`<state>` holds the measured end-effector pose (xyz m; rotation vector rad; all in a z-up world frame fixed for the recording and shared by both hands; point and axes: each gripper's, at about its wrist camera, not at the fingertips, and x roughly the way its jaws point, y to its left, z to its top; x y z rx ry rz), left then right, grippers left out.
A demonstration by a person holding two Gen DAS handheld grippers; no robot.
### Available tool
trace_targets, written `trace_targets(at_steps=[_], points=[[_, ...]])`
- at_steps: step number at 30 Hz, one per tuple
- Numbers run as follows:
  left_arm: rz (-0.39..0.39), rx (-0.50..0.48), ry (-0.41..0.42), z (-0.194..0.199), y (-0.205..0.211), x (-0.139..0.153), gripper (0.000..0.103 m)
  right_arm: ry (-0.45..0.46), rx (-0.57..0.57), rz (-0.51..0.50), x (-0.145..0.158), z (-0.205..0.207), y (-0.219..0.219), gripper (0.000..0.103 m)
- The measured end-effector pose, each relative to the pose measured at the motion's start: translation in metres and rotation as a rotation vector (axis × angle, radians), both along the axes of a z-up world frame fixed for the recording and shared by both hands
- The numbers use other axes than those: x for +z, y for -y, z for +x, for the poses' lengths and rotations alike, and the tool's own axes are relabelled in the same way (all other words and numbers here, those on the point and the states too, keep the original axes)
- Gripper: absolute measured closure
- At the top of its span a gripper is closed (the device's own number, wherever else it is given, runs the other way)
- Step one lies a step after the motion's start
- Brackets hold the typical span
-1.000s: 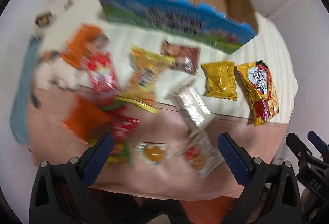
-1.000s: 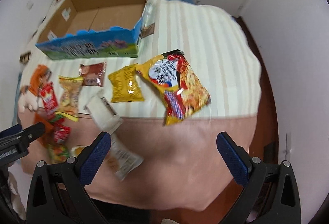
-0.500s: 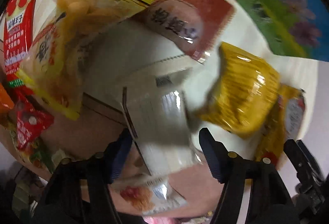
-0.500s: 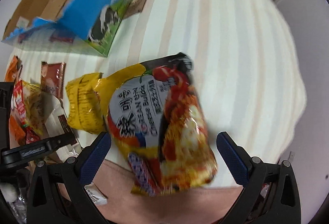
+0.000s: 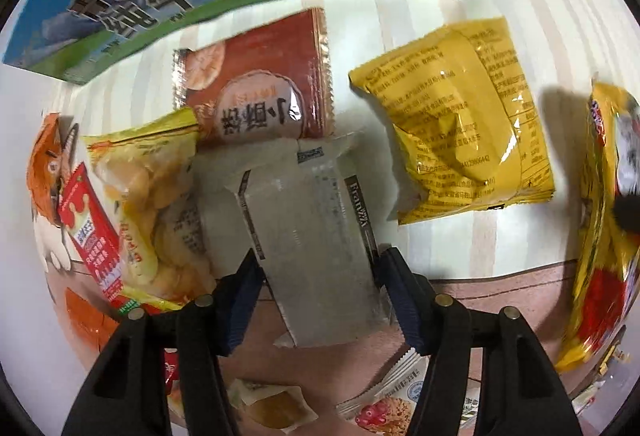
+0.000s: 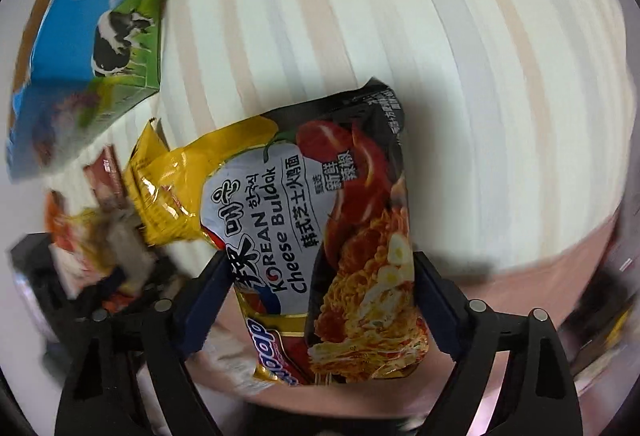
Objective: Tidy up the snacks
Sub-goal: 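Grasp the noodle pack with the right tool while the left tool grasps the white bread, then carry the noodle pack and white bread with both tools into the cardboard box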
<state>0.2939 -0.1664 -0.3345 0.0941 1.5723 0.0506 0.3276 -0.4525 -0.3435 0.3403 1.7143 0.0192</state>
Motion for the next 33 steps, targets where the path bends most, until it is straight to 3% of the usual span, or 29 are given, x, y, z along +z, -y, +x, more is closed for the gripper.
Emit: trace_targets(at_steps=[3, 9, 13, 16, 18, 23, 33], points=[[-0.042, 0.075, -0.027, 0.011, -0.004, -0.012, 0.042, 0.025, 0.055, -0.029, -0.002, -0.01, -0.005, 0.008], [-0.275, 0.324, -0.086, 0.014, -0.046, -0.041, 0.042, 0.078, 0.131, -0.094, 0.013, -0.026, -0.037, 0.007], [-0.29, 0.366, -0.053, 0.01, -0.058, -0.047, 0.044, 0.061, 0.139, -0.104, 0.002, -0.033, -0.045, 0.007], [-0.255, 0.33, -0.017, 0.005, -0.058, -0.045, 0.045, 0.086, 0.131, -0.111, 0.0, -0.035, -0.041, 0.011], [-0.209, 0.287, 0.007, -0.007, -0.028, -0.023, 0.045, 0.12, 0.125, -0.131, 0.002, -0.042, -0.041, 0.016], [-0.122, 0.172, 0.08, -0.02, -0.013, 0.006, 0.046, 0.16, 0.097, -0.121, 0.009, -0.063, -0.039, 0.021], [-0.168, 0.074, 0.125, -0.062, -0.016, 0.064, 0.046, 0.184, 0.011, -0.076, 0.025, -0.105, -0.044, 0.032]])
